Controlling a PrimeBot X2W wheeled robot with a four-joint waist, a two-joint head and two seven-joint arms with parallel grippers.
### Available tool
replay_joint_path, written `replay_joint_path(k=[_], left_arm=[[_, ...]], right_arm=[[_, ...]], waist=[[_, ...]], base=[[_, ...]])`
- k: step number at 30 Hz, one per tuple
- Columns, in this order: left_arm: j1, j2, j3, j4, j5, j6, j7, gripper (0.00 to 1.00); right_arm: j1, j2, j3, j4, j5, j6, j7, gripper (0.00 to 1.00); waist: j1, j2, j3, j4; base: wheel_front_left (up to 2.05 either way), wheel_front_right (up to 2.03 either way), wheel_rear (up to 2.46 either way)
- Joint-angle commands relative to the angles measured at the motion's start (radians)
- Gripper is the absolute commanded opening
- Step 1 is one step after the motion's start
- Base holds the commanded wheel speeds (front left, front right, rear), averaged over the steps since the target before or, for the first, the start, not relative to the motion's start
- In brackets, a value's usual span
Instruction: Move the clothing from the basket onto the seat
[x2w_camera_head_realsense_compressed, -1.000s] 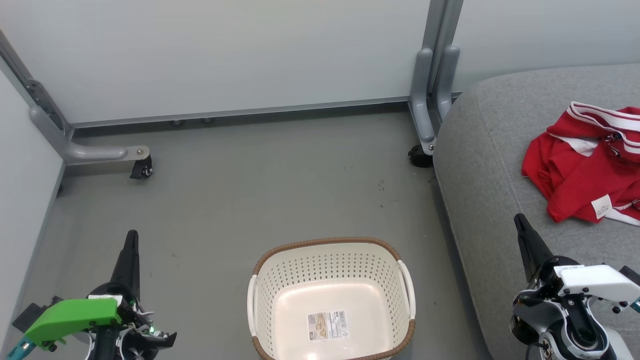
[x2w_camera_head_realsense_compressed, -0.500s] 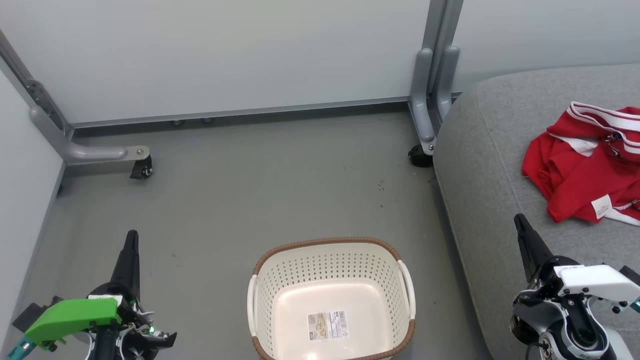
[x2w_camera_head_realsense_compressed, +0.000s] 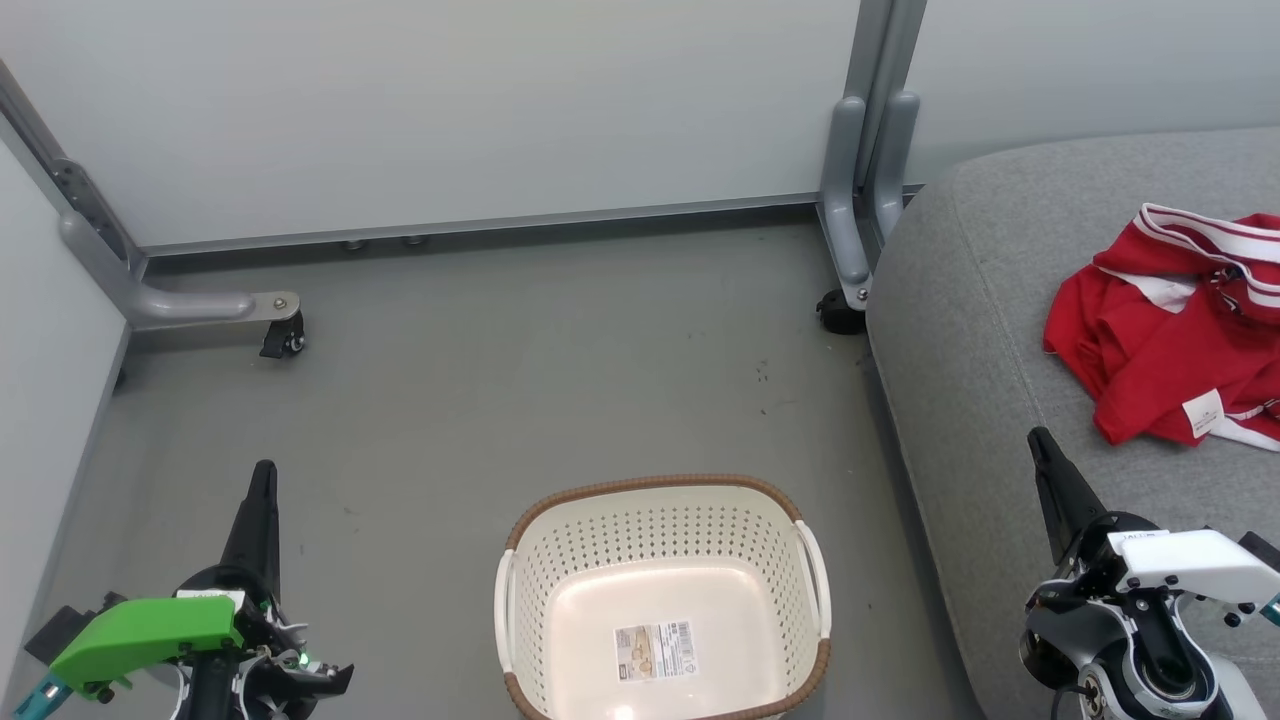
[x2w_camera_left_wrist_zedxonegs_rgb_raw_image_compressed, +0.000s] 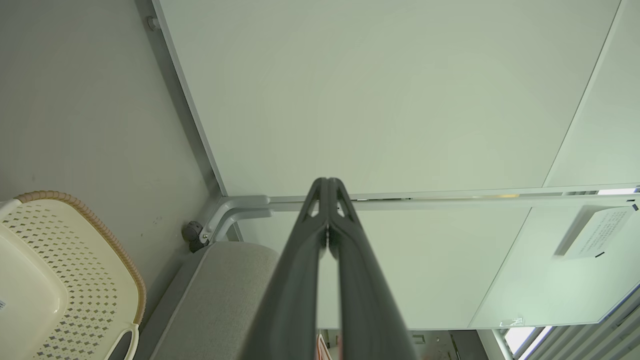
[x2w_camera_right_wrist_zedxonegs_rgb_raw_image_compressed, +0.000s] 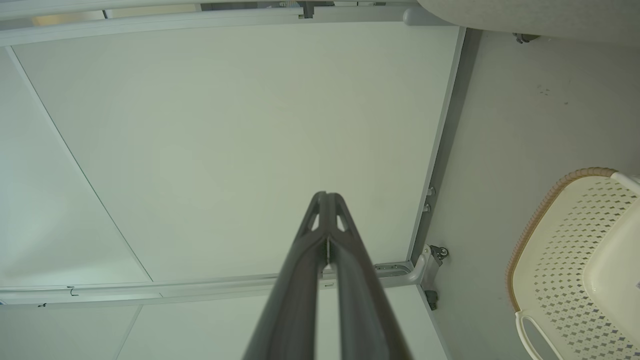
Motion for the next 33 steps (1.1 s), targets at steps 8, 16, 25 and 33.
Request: replay_joint_path(k=[8, 16, 25, 33], left_arm=[[-0.009, 0.002, 0.002, 0.0, -0.003, -0.002, 0.004, 0.0], [-0.009, 0.002, 0.002, 0.0, -0.003, -0.002, 0.004, 0.0], [-0.009, 0.002, 0.001, 0.0, -0.003, -0.002, 0.004, 0.0], [-0.009, 0.002, 0.001, 0.0, -0.004, -0.002, 0.004, 0.0]], right_arm=[[-0.007, 0.004, -0.005, 0.002, -0.008, 0.0, 0.006, 0.0], [-0.007, 0.004, -0.007, 0.002, -0.008, 0.0, 0.007, 0.0], [-0.007, 0.005, -0.009, 0.002, -0.009, 0.0, 0.009, 0.0], [-0.007, 0.006, -0.01, 0.002, -0.011, 0.0, 0.01, 0.0]], waist=[[0.0, 0.0, 0.0, 0.0], [0.0, 0.0, 0.0, 0.0], [0.0, 0.0, 0.0, 0.0], [0.0, 0.0, 0.0, 0.0]], base=[[0.0, 0.0, 0.0], [0.0, 0.0, 0.0], [0.0, 0.0, 0.0], [0.0, 0.0, 0.0]])
